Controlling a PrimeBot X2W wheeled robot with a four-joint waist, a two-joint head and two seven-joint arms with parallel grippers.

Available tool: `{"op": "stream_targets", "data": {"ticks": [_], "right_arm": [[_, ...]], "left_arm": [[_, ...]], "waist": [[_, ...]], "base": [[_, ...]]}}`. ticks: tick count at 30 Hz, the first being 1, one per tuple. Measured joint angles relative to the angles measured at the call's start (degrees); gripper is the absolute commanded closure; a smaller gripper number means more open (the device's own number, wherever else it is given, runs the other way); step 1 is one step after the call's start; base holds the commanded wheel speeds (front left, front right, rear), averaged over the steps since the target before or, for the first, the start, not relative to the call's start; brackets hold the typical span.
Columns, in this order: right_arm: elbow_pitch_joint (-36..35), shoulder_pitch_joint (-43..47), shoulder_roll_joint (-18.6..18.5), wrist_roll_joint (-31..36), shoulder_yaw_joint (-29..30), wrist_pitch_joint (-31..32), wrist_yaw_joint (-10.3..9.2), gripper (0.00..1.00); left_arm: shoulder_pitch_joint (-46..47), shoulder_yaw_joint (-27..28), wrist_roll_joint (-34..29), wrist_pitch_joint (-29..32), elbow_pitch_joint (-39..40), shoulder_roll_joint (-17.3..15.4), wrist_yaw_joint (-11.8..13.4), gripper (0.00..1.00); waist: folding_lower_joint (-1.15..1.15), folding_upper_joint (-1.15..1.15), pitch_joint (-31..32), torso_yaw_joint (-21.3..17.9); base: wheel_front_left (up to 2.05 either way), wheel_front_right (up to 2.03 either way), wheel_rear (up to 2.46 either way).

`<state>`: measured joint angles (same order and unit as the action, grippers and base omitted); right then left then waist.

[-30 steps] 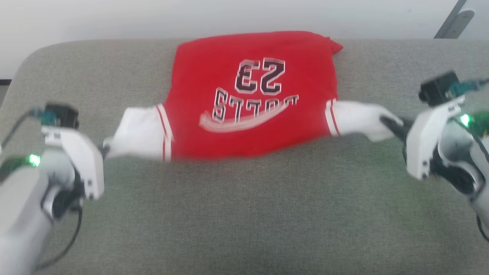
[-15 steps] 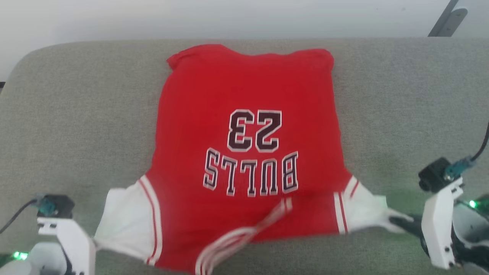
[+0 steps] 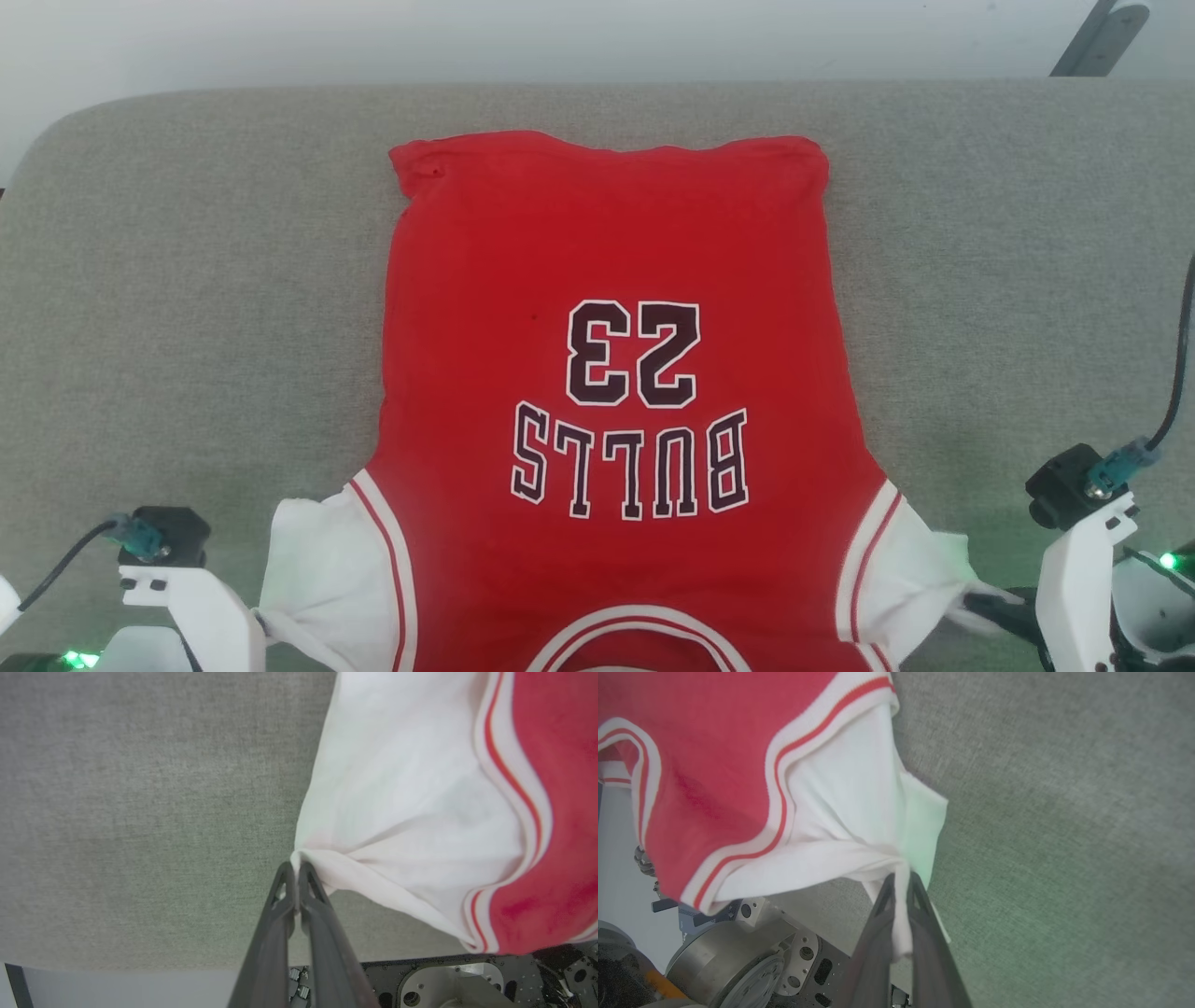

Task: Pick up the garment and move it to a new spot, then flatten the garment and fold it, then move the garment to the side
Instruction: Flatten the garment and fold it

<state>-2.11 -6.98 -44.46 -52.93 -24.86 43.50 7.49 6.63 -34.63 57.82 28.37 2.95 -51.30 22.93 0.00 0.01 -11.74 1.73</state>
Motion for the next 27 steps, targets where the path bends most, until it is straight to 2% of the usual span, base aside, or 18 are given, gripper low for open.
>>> {"op": "stream_targets", "data": {"ticks": [3,9,15,17,20,27], "right_arm": [[-0.65,1.16,1.68,1.58,2.42,1.6,0.0,0.0],[-5.32,0.8,5.25,5.54,11.09,1.83,0.0,0.0],[-6.57,-7.37,11.37,14.36,18.57,-2.05,-0.01,0.0],[-4.54,-11.8,14.19,16.67,20.0,-3.83,0.0,0.0],[-1.78,-16.24,15.4,18.95,19.67,-5.03,0.0,0.0],[15.25,-32.33,18.09,22.69,17.36,-6.72,0.0,0.0]], "left_arm": [[0.45,-0.3,-0.42,-0.33,0.42,0.82,-0.01,1.0],[1.61,-0.99,-1.26,-0.85,1.01,2.34,-0.02,1.0],[3.08,-1.54,-1.74,-1.05,1.44,3.65,-0.27,1.0],[4.14,-1.8,-1.98,-1.03,1.48,4.39,-0.49,1.0],[5.08,-2.27,-2.36,-0.97,1.41,5.06,-0.68,1.0],[9.8,-3.79,-4.15,-0.21,0.45,7.54,-2.4,1.0]], "waist": [[0.0,0.0,0.05,0.21],[0.0,0.0,0.1,0.75],[0.0,0.0,-1.09,1.56],[0.0,0.0,-1.77,2.01],[0.0,0.0,-2.46,2.61],[0.0,0.0,-5.29,5.55]], "base": [[0.0,0.0,0.0],[0.0,0.0,0.0],[0.0,0.0,0.0],[0.0,0.0,0.0],[0.0,0.0,0.0],[0.0,0.0,0.0]]}}
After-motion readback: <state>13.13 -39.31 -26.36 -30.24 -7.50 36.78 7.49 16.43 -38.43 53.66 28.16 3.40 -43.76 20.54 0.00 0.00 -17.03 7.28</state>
